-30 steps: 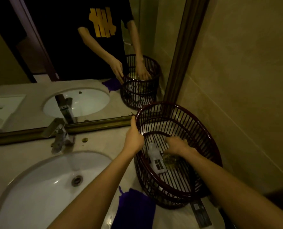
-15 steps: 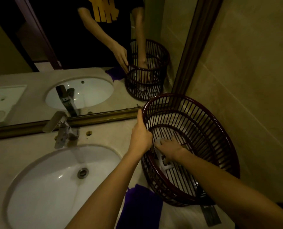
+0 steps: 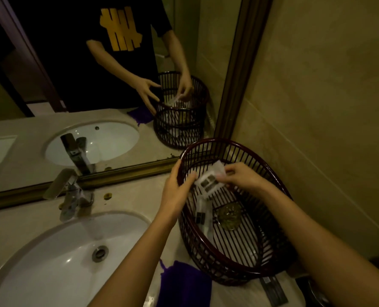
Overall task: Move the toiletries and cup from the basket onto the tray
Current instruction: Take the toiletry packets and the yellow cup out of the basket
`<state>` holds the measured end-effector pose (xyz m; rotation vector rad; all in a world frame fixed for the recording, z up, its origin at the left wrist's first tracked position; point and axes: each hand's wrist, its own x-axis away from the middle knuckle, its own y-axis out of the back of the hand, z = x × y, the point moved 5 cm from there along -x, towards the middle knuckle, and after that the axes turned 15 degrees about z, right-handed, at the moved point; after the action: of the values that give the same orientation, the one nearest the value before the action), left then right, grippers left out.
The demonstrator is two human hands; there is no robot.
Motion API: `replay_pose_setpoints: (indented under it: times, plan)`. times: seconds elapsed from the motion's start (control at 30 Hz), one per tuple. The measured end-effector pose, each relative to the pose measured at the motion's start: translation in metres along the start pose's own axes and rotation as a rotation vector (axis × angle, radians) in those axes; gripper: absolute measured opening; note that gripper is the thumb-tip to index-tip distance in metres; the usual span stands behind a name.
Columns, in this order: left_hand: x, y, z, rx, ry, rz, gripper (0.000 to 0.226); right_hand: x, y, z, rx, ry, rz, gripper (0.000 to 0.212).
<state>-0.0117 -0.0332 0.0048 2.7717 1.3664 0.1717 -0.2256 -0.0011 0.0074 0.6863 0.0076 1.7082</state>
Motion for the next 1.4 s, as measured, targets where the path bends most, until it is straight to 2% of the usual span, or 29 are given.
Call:
replay_pose_setpoints:
  times: [0.07,0.13,0.23,0.3,0.33,0.43,0.57,0.67,0.73,0.8,0.9,1.03,1.1,1.17,1.33,1.4]
  plan:
    - [0.0,0.005,0.0,0.015,0.037,-0.037,0.054,0.016,0.003,0.01,-0.293,0.063,-0.001,0.012]
    - [0.002,0.007,-0.009,-0.042,0.015,-0.038,0.049,0.026,-0.003,0.023,-0.434,0.094,0.072,0.019]
    - [0.005,0.005,-0.028,-0.106,-0.067,-0.011,0.028,0.035,-0.015,0.045,-0.435,0.126,0.181,0.026]
    - [0.005,0.005,-0.036,-0.134,-0.134,-0.013,0.029,0.034,-0.019,0.052,-0.431,0.138,0.185,0.024]
    - [0.007,0.006,-0.037,-0.101,-0.153,-0.022,0.032,0.034,-0.02,0.054,-0.46,0.14,0.172,0.022]
    - [0.015,0.016,-0.037,0.141,-0.116,-0.123,0.019,0.026,-0.017,0.038,-0.53,0.1,0.081,0.024]
    - [0.019,0.03,-0.026,0.43,-0.044,-0.155,0.026,0.006,-0.023,-0.003,-0.178,-0.125,-0.033,0.026]
    - [0.02,0.036,-0.017,0.793,0.038,-0.194,0.029,-0.012,-0.052,-0.032,0.131,-0.345,0.103,0.023]
    - [0.022,0.041,-0.01,0.946,0.087,-0.225,0.029,-0.02,-0.076,-0.049,0.276,-0.483,0.249,0.017]
    - [0.025,0.047,-0.003,1.007,0.144,-0.242,0.03,-0.027,-0.094,-0.062,0.312,-0.582,0.34,0.012]
    - [0.028,0.052,0.004,1.059,0.206,-0.257,0.027,-0.039,-0.113,-0.083,0.392,-0.68,0.361,0.029]
    - [0.032,0.055,0.006,0.984,0.248,-0.267,0.029,-0.049,-0.13,-0.1,0.531,-0.683,0.33,0.031]
    - [0.032,0.056,0.006,0.987,0.219,-0.254,0.032,-0.052,-0.132,-0.104,0.601,-0.62,0.286,0.034]
    - [0.03,0.055,0.005,1.015,0.194,-0.253,0.036,-0.053,-0.129,-0.107,0.634,-0.537,0.206,0.034]
    - [0.027,0.056,0.001,1.099,0.153,-0.242,0.03,-0.057,-0.132,-0.109,0.714,-0.49,0.148,0.032]
    - [0.025,0.054,-0.003,1.196,0.151,-0.192,0.035,-0.056,-0.131,-0.109,0.715,-0.486,0.123,0.032]
